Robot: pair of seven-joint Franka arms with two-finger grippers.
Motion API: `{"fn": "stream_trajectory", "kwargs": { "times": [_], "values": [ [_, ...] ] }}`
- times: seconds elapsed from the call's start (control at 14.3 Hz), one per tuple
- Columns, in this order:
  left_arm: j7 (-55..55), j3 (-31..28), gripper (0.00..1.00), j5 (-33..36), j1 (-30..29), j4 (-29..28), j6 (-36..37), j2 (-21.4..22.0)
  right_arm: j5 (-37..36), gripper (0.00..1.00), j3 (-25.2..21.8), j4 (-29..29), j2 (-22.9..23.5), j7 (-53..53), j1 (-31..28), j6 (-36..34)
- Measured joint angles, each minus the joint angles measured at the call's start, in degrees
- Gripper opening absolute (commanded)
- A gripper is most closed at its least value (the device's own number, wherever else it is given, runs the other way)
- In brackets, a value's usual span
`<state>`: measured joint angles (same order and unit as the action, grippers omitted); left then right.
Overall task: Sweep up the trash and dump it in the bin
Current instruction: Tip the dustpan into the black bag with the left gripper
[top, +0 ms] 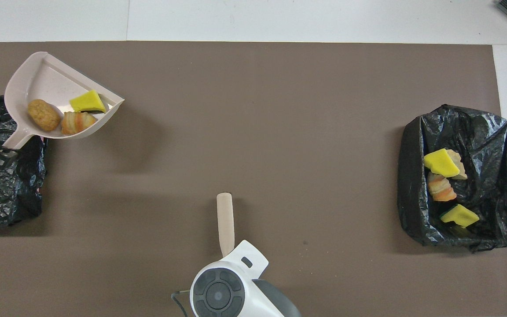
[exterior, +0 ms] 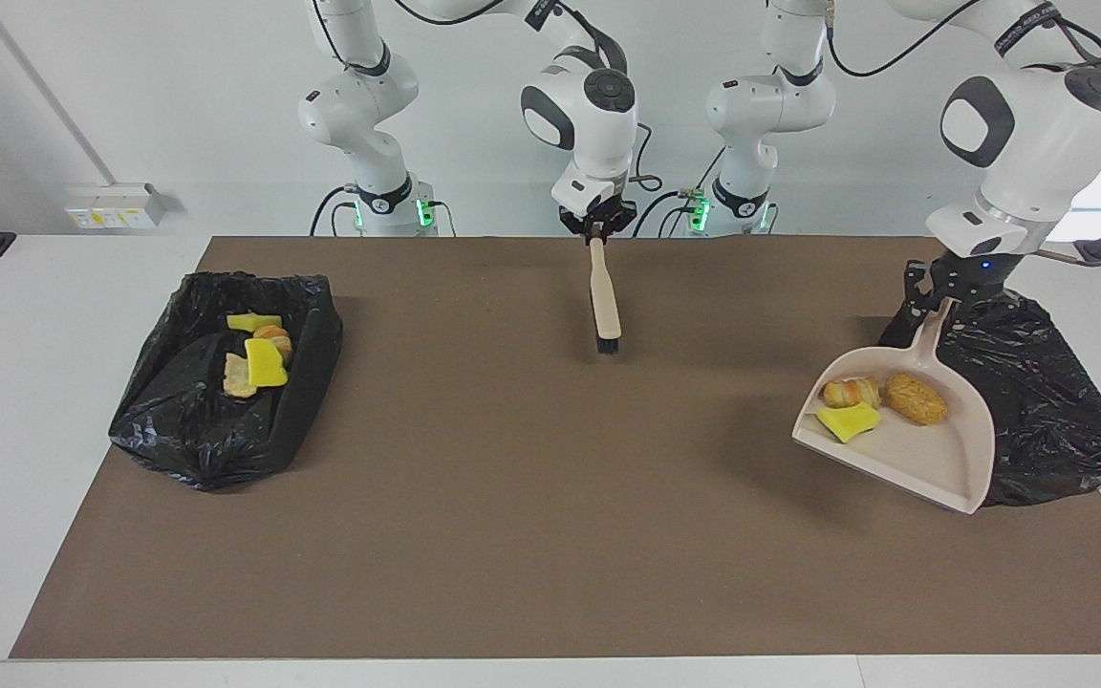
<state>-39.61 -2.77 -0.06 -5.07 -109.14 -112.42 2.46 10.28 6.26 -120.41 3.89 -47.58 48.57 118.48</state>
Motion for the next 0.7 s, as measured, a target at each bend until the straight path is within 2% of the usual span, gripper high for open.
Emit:
{"fn": "stream_trajectory", "kwargs": {
  "times": [0.28, 0.35, 0.42, 0.7],
  "values": [
    [-9.57, -0.09, 0.00, -1.31, -8.76, 0.98, -0.03, -0.19, 0.01, 0.01, 0.00, -2.54, 1.73, -3.91, 3.16, 6.06],
    [-12.99, -0.20, 0.00, -1.56, -11.52, 1.55, -0.05, -0.37, 0.02, 0.72, 0.01, -2.86, 2.11, -4.19, 3.74, 6.37],
    [-16.67, -0.33, 0.00, -1.64, -14.09, 2.09, -0.09, -0.65, 0.02, 1.00, 0.01, -2.95, 2.28, -4.26, 4.05, 6.20],
    [-35.28, -0.55, 0.00, -1.81, -23.26, 5.60, -0.86, -3.99, 0.00, 1.00, -0.31, -0.76, 1.99, -4.28, 3.93, 1.64]
  ]
}}
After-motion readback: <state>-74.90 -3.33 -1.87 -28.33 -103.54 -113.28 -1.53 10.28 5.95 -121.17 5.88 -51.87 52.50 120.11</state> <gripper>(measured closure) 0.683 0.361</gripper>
